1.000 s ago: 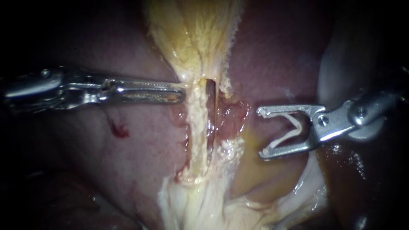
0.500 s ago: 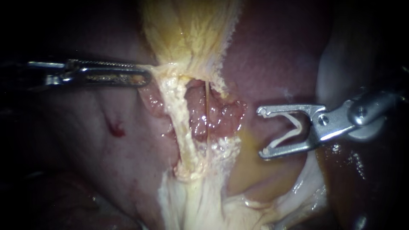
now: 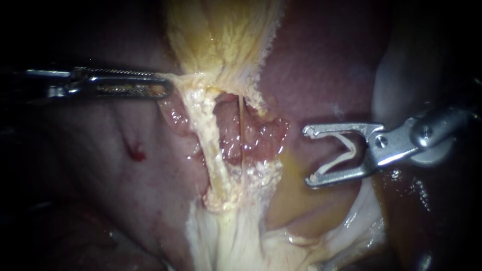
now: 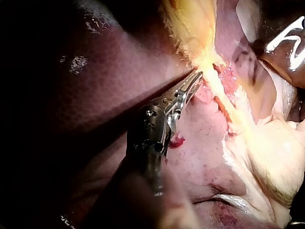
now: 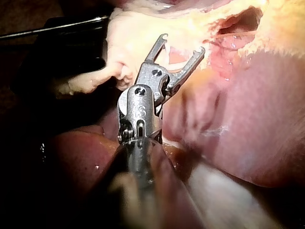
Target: Grabbing gallbladder
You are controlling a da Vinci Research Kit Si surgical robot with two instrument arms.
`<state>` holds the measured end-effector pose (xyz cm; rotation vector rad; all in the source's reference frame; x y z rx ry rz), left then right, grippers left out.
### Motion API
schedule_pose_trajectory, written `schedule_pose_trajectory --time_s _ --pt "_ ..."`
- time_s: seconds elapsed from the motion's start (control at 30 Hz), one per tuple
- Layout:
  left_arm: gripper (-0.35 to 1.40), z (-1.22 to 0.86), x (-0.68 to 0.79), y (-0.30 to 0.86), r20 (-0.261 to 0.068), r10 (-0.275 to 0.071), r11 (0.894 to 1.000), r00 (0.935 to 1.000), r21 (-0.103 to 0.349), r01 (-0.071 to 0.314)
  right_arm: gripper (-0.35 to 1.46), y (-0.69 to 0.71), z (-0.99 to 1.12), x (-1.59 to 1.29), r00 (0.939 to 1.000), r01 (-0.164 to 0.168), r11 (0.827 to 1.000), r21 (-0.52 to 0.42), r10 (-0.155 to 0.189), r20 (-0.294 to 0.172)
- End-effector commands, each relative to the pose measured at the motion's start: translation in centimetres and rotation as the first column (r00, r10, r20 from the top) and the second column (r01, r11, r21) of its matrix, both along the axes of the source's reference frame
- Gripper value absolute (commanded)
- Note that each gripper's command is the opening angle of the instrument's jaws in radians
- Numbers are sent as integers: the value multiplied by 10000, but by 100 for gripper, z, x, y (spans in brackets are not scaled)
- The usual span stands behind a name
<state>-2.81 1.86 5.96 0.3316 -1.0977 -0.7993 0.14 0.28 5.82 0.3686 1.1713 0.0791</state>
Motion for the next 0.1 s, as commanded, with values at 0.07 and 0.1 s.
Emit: schedule_pose_trajectory --time_s 0.07,0.1 --pt "-35 0 0 0 -4 4 10000 10000 -3 -4 49 0 0 0 10000 0 10000 0 0 0" --pt "-35 0 0 0 -5 3 10000 10000 -3 -3 49 0 0 0 10000 0 10000 0 0 0"
